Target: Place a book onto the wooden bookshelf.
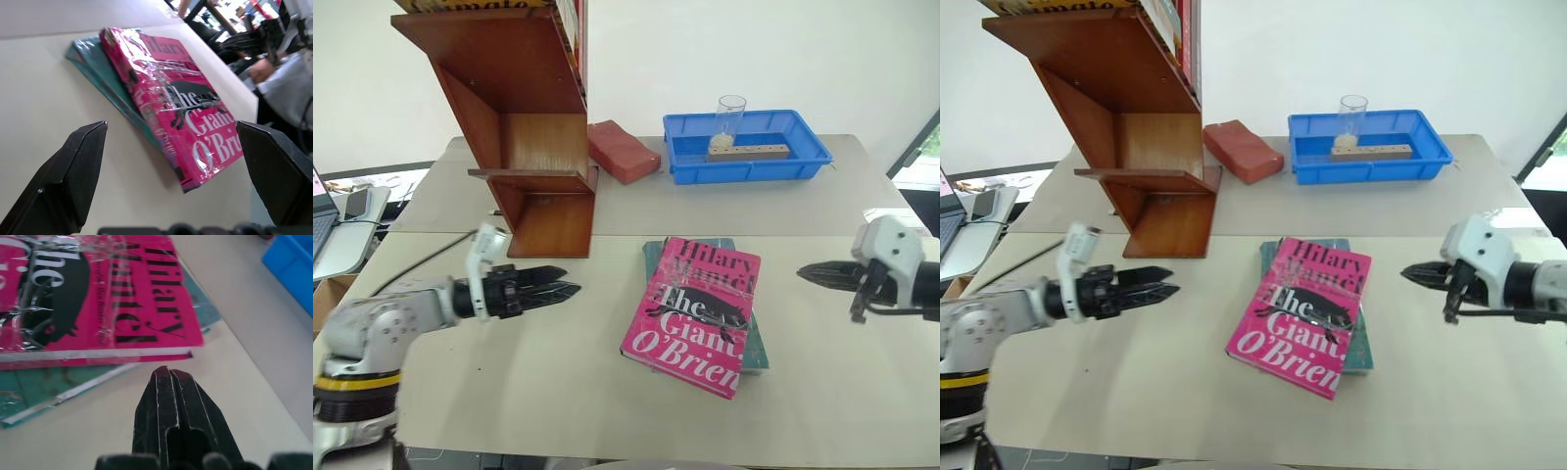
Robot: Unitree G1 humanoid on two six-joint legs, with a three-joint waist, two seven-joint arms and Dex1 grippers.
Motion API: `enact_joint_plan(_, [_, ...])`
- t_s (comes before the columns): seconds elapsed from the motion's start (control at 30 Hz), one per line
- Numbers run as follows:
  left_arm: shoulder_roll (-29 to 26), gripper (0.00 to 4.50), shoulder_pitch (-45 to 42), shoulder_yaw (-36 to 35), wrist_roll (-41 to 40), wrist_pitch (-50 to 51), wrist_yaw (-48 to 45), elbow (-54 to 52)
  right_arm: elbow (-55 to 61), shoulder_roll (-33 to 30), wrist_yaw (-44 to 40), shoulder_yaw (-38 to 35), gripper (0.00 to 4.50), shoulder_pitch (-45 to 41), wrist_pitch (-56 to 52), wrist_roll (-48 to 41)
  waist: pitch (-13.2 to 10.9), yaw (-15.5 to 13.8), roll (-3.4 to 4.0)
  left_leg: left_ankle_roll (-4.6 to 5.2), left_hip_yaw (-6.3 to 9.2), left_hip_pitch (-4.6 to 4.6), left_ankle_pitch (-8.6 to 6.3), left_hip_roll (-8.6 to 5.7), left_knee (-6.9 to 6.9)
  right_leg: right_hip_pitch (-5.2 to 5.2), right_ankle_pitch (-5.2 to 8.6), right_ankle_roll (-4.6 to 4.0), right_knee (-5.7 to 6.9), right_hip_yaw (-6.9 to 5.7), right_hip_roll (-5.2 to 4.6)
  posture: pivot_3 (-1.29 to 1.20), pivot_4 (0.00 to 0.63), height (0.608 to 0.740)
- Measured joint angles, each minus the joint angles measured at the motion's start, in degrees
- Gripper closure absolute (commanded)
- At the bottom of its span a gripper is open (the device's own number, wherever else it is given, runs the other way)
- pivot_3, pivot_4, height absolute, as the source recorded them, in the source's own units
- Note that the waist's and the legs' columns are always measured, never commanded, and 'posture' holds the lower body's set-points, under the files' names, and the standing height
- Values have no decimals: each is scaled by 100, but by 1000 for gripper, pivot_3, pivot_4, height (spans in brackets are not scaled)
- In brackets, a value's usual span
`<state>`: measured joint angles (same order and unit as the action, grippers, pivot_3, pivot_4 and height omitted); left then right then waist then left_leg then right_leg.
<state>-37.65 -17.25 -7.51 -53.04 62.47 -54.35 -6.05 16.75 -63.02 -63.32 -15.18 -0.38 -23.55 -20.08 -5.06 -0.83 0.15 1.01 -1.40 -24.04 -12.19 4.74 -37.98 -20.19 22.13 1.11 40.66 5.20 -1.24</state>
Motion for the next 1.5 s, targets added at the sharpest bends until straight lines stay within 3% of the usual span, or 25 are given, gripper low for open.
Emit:
enact_joint_plan(0.17, [804, 0, -260, 667, 440, -126, 32, 1001, -59, 90, 55, 549, 4443, 128, 248, 451, 0, 5, -1, 1, 3, -18, 1, -3, -1, 8, -16, -19, -1, 5, 1, 0, 150, 637])
enact_joint_plan(0.4, [1653, 0, -769, 778, 667, -233, 216, 1714, -269, 428, 208, 1231, 4443, -130, 708, 932, 1, 15, -2, 0, 6, -15, 2, -5, -1, 15, -19, -23, -1, 5, 3, 0, 150, 637])
enact_joint_plan(0.87, [2420, 0, -841, 469, 916, -247, 618, 2349, -258, 1283, 482, 1952, 4443, -594, 930, 1222, 2, 0, -4, -6, 19, -17, 5, -12, -5, 23, -19, -18, 0, 5, 3, 0, 150, 637])
enact_joint_plan(0.97, [2471, 831, -720, 268, 792, -131, 752, 2247, -225, 1287, 480, 2021, 4500, -666, 930, 1259, 2, 19, -4, -6, 21, -16, 5, -11, -5, 23, -20, -19, 0, 4, 3, 0, 150, 637])
enact_joint_plan(1.17, [2507, 3631, -422, -152, 379, 289, 1010, 1688, -224, 1363, 469, 2113, 4500, -843, 927, 1246, 2, 13, -4, -8, 31, -16, 6, -11, 0, 23, -19, -18, 0, -1, 4, 0, 150, 637])
enact_joint_plan(1.4, [2367, 3788, -239, -501, -25, 514, 1298, 710, 78, 1340, 437, 1845, 4500, -977, 651, 901, 2, 7, -3, -12, 39, -20, 9, -13, 1, 25, -20, -20, -1, -5, 4, 0, 150, 637])
enact_joint_plan(1.5, [1824, 3788, -506, -462, 171, 86, 1280, 58, 200, 883, 319, 1151, 4500, -785, 425, 611, -7, -24, -10, -21, 51, -26, 14, -17, 5, 25, -21, -21, -7, -8, 5, 0, 150, 637])
